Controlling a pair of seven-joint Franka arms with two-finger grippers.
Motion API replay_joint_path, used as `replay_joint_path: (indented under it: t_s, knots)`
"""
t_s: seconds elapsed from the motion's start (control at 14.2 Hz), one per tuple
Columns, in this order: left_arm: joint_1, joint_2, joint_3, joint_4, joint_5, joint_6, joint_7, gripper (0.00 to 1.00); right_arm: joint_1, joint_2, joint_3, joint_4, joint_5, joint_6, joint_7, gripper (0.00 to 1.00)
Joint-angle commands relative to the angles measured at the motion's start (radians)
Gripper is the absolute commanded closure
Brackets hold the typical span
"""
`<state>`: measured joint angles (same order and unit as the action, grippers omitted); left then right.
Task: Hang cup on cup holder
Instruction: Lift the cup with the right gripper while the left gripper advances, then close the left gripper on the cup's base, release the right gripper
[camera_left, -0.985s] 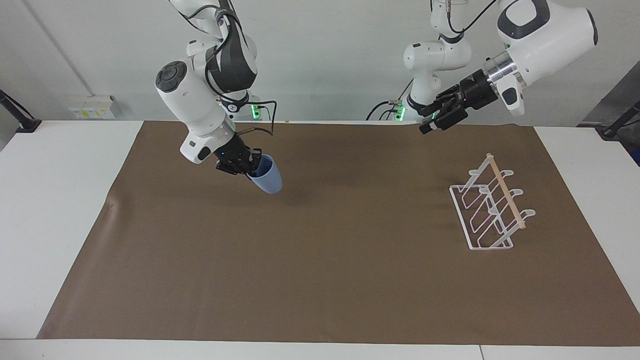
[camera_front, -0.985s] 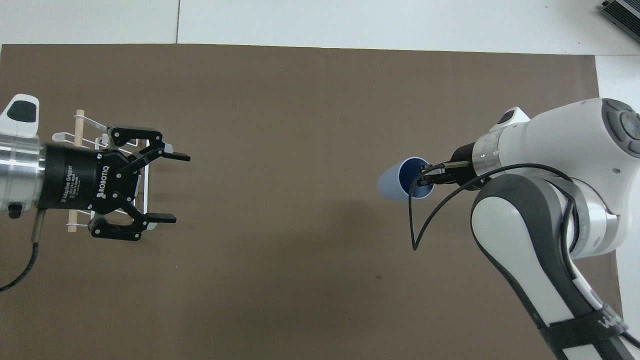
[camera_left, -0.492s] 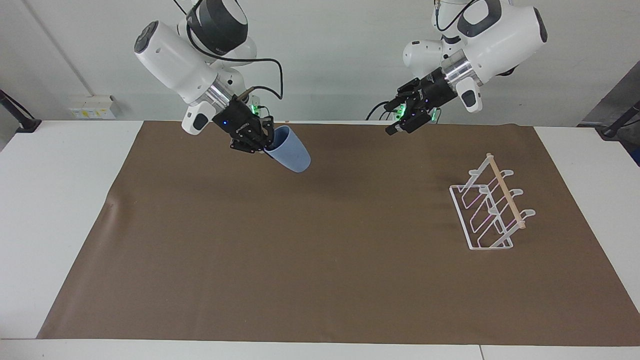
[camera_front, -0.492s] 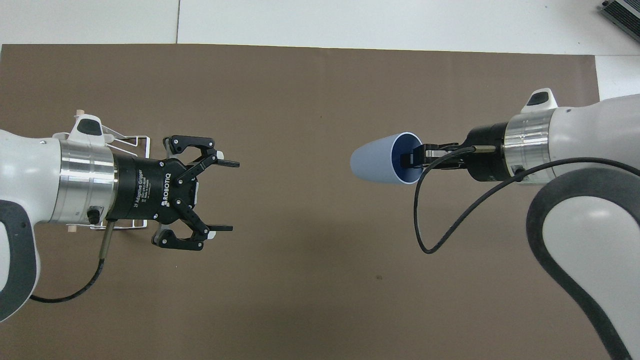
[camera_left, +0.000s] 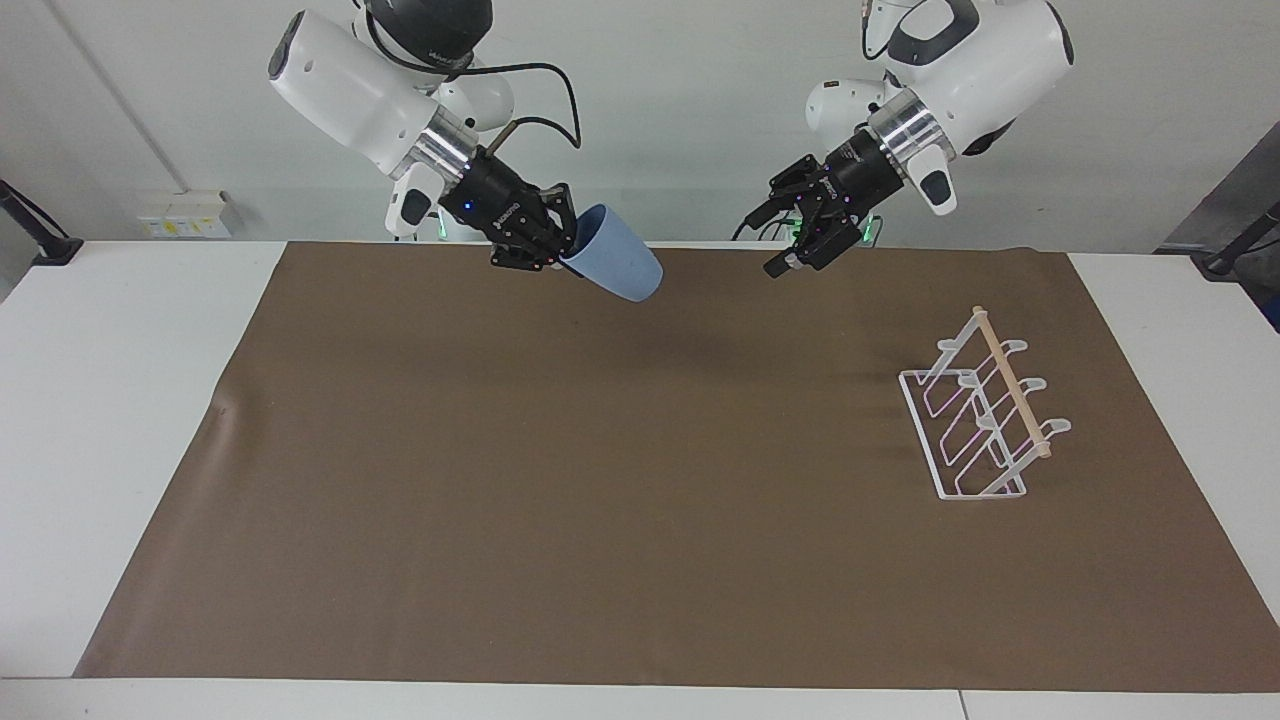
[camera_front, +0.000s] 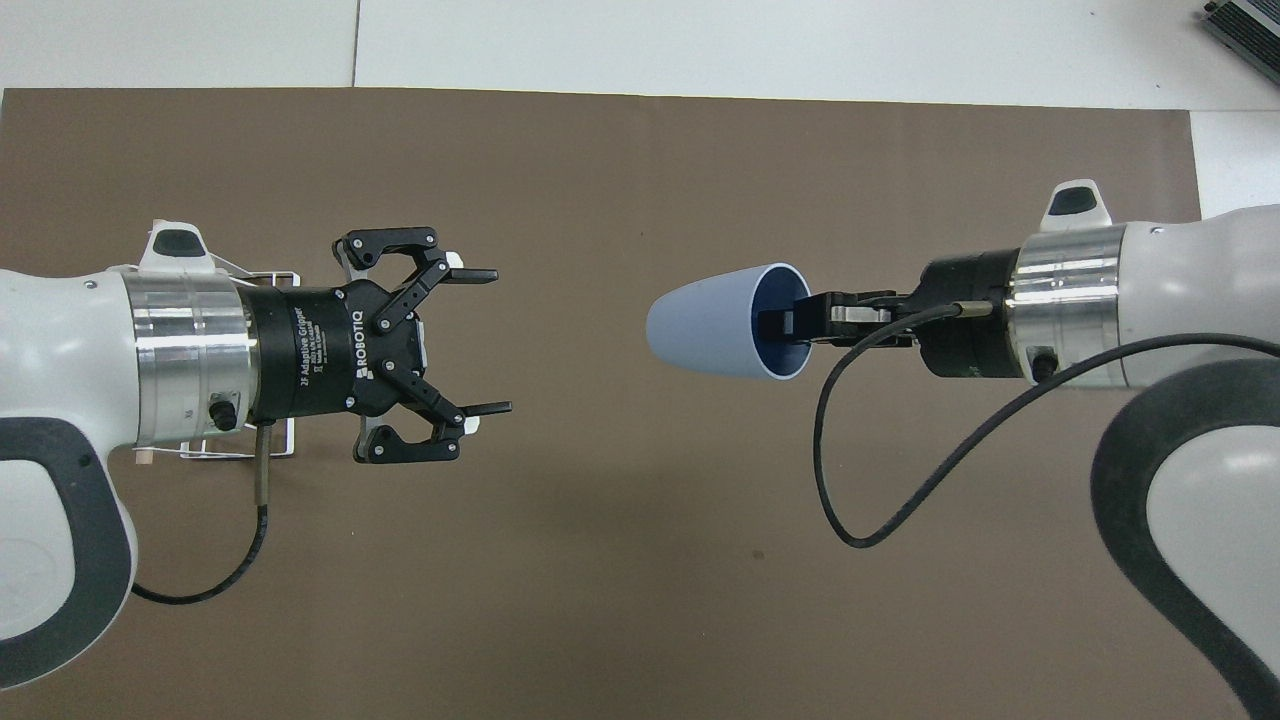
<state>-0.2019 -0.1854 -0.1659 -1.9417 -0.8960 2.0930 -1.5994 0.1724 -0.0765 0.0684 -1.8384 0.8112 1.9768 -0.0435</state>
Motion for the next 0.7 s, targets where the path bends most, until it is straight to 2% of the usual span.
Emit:
replay_joint_path:
  t_s: [0.0, 0.28, 0.49, 0.63]
  knots:
    - [-0.069, -0.022, 0.000, -0.037, -0.023, 0.100, -0.086, 0.00, 0.036, -0.002, 0.005, 0.001, 0.029, 0.060, 0.048, 1.00]
    - [-0.126, -0.022, -0.003, -0.048, -0.021, 0.174, -0.123, 0.00, 0.100, 0.000, 0.005, -0.004, 0.029, 0.126, 0.141, 1.00]
    - [-0.172, -0.023, -0.007, -0.083, -0.021, 0.289, -0.159, 0.00, 0.134, 0.000, 0.007, -0.008, 0.029, 0.145, 0.155, 1.00]
    - [-0.163, -0.023, -0.006, -0.086, -0.021, 0.288, -0.156, 0.00, 0.153, 0.000, 0.005, -0.007, 0.028, 0.155, 0.204, 1.00]
